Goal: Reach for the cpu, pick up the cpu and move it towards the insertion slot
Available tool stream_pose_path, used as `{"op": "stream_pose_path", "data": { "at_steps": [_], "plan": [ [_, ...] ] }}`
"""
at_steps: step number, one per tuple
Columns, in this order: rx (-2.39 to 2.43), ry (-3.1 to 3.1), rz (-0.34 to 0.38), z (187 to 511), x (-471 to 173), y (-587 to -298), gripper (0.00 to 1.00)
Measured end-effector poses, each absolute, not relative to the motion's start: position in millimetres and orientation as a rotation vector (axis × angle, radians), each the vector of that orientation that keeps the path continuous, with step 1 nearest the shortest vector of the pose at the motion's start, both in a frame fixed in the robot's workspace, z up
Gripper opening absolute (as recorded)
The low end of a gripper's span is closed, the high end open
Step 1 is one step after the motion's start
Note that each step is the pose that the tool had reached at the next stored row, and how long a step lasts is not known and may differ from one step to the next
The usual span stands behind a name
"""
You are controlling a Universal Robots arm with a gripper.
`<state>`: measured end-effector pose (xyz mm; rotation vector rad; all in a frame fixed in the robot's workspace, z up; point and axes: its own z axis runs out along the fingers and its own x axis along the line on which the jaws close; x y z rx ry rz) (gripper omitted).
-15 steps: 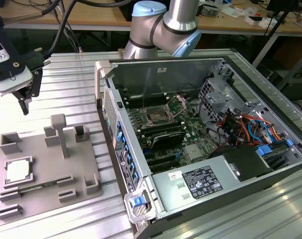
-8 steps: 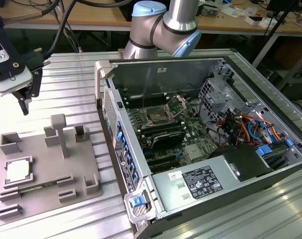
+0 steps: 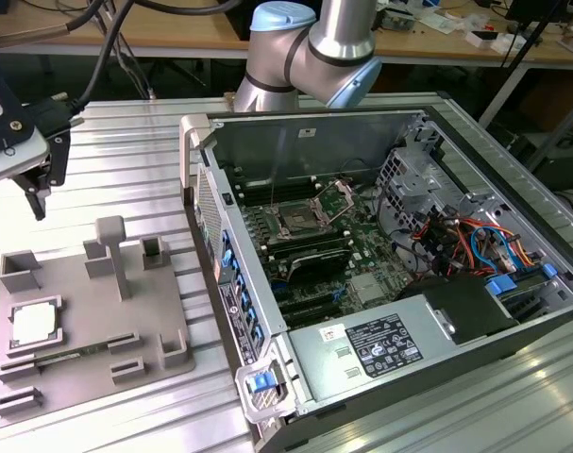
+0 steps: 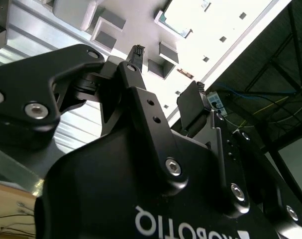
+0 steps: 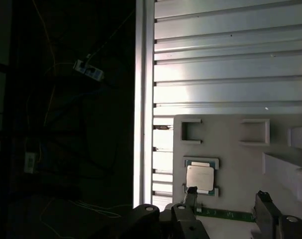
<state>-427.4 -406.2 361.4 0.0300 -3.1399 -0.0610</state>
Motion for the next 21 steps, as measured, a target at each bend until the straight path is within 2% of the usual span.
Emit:
{"op": "stream_pose_path", "data": {
  "at_steps": [21],
  "plan": [
    [0.030,-3.140,-0.061,356.7,-431.0,-406.2,0.56]
  ]
}}
